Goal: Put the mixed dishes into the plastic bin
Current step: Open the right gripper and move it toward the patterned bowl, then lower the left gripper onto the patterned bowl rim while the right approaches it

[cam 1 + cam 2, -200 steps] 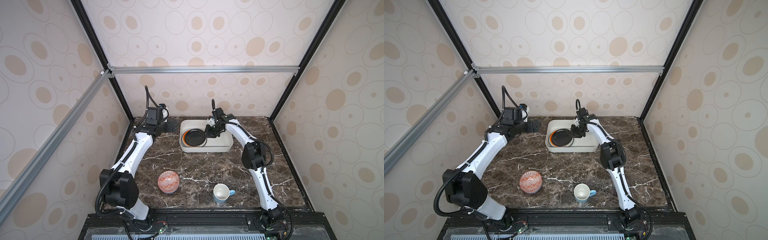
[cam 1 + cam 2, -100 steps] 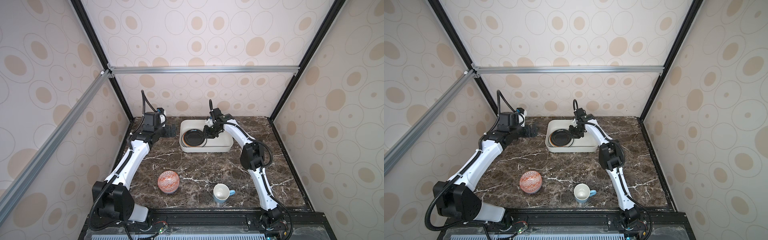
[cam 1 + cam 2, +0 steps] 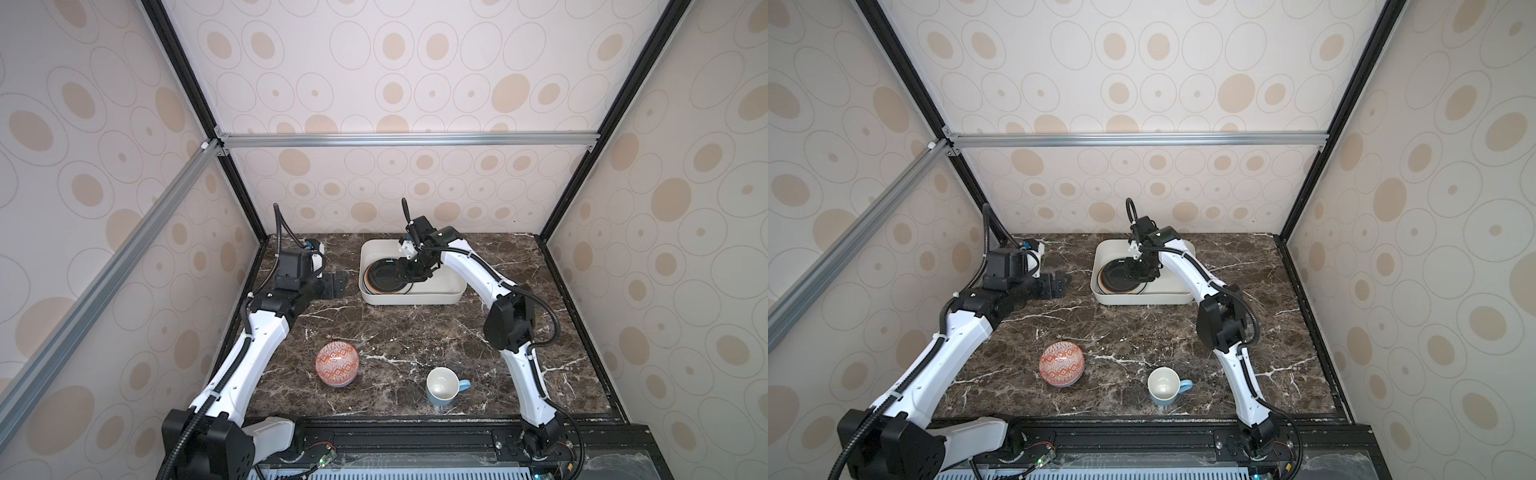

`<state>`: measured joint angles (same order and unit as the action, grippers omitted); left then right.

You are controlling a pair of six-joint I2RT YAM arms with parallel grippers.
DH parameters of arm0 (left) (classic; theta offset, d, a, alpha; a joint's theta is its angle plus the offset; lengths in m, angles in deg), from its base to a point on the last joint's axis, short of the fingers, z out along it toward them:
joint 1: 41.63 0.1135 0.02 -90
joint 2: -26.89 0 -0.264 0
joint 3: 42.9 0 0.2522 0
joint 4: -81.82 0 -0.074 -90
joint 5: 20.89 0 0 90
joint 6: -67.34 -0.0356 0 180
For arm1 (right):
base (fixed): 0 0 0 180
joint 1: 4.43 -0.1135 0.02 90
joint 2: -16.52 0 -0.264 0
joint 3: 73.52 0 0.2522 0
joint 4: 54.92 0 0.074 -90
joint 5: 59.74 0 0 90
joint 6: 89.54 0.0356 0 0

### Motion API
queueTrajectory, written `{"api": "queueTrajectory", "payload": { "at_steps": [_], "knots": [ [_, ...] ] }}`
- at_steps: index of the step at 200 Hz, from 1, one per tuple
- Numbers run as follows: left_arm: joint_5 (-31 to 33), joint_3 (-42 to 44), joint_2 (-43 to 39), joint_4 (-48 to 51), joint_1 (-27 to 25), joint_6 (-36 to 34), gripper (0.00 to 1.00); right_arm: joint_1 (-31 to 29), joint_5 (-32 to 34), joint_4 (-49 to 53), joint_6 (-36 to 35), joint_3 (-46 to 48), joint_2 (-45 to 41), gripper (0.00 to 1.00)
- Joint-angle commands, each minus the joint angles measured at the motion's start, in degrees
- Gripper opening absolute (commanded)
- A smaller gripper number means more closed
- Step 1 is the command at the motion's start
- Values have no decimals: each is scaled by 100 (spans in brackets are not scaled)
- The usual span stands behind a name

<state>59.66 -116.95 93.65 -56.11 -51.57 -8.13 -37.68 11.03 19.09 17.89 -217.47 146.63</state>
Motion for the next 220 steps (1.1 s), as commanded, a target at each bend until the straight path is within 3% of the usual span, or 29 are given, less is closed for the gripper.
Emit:
{"api": "queueTrajectory", "payload": {
  "at_steps": [1, 41, 77, 117, 220],
  "knots": [
    [40, 422, -576, 311, 40, 316, 99, -370, 172, 294, -122, 490, -519, 44],
    [-10, 1174, -1586, 627, 51, 870, 99, -1067, 190, -111, 127, 1697, -1168, 44],
    [145, 1248, -2189, 1335, 44, 1120, 99, -1609, 118, -647, 422, 2565, -1500, 44],
    [-65, 1554, -2445, 1903, 44, 1458, 94, -1764, 100, -1044, 672, 3086, -1736, 44],
    [-109, 2246, -2150, 1976, 42, 1800, 74, -1615, 608, -452, 322, 2681, -1936, 45]
  ]
}}
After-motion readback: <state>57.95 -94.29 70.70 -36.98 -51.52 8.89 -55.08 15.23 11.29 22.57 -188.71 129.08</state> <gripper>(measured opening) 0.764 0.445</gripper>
